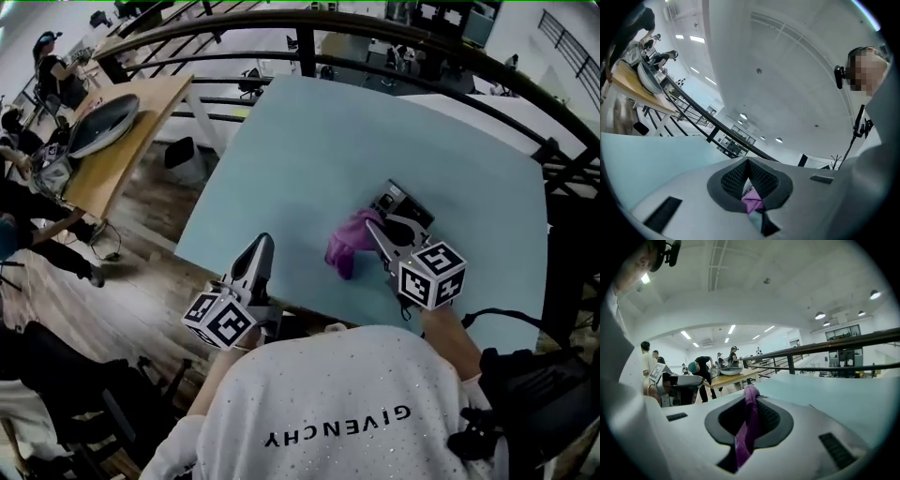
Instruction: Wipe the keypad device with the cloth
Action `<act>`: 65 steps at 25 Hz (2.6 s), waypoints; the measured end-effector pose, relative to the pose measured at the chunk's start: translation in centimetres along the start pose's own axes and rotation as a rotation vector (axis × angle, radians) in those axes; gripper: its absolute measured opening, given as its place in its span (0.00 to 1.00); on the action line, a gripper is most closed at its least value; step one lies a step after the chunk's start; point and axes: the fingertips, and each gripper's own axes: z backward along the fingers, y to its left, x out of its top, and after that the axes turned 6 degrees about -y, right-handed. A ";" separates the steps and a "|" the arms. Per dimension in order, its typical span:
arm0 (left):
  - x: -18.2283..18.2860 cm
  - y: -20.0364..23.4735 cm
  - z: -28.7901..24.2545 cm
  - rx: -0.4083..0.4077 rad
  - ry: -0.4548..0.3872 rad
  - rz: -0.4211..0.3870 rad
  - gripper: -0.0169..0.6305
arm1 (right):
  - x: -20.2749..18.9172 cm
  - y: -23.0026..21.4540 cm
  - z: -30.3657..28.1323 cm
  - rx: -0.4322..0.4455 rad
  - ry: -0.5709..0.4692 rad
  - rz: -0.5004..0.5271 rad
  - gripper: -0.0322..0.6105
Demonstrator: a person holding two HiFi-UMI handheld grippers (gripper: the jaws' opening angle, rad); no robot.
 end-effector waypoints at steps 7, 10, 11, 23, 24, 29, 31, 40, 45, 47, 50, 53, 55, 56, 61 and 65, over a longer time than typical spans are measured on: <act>0.4 -0.5 -6.5 -0.190 0.162 0.049 0.01 | 2.6 -3.4 2.4 -0.303 -0.121 -0.059 0.10; 0.6 -1.2 -8.7 -0.277 0.203 0.058 0.02 | 3.2 -5.1 3.3 -0.401 -0.163 -0.104 0.10; 0.6 -1.2 -9.2 -0.295 0.214 0.063 0.02 | 3.4 -5.5 3.4 -0.425 -0.176 -0.117 0.10; -0.1 1.6 -11.7 -0.294 0.257 -0.038 0.02 | -2.2 -10.6 -1.6 -0.633 -0.100 -0.217 0.10; 0.1 1.8 -11.9 -0.295 0.256 -0.032 0.01 | -3.1 -11.2 -2.0 -0.648 -0.075 -0.219 0.10; 0.9 3.0 -11.9 -0.289 0.261 -0.007 0.01 | -7.1 -14.5 -1.5 -0.789 0.059 -0.228 0.11; 0.3 3.4 -11.8 -0.283 0.270 0.012 0.01 | -7.5 -15.4 -0.8 -0.831 0.078 -0.218 0.10; -1.3 4.0 -11.7 -0.263 0.314 0.036 0.02 | -6.7 -16.1 -3.5 -0.781 0.086 -0.163 0.10; -1.0 3.5 -11.9 -0.279 0.302 0.027 0.01 | -7.7 -16.8 -3.1 -0.819 0.111 -0.175 0.11; -0.8 3.3 -12.1 -0.288 0.298 0.019 0.01 | -7.6 -17.1 -2.7 -0.834 0.107 -0.173 0.11; -0.9 3.1 -12.8 -0.300 0.299 0.020 0.02 | -7.6 -17.4 -1.8 -0.860 0.101 -0.168 0.11; -1.2 2.6 -13.7 -0.322 0.298 0.023 0.02 | -8.0 -17.8 -0.4 -0.892 0.090 -0.177 0.10; -1.4 2.0 -14.2 -0.334 0.299 0.026 0.02 | -8.2 -18.1 0.8 -0.918 0.083 -0.189 0.11; -1.5 1.6 -14.4 -0.341 0.301 0.027 0.02 | -8.3 -18.1 1.5 -0.931 0.079 -0.196 0.11; -2.1 0.1 -14.8 -0.375 0.315 0.027 0.02 | -8.9 -18.2 4.8 -1.006 0.057 -0.228 0.10; -2.2 -0.3 -14.8 -0.388 0.320 0.030 0.01 | -9.5 -18.1 6.8 -1.062 0.036 -0.258 0.10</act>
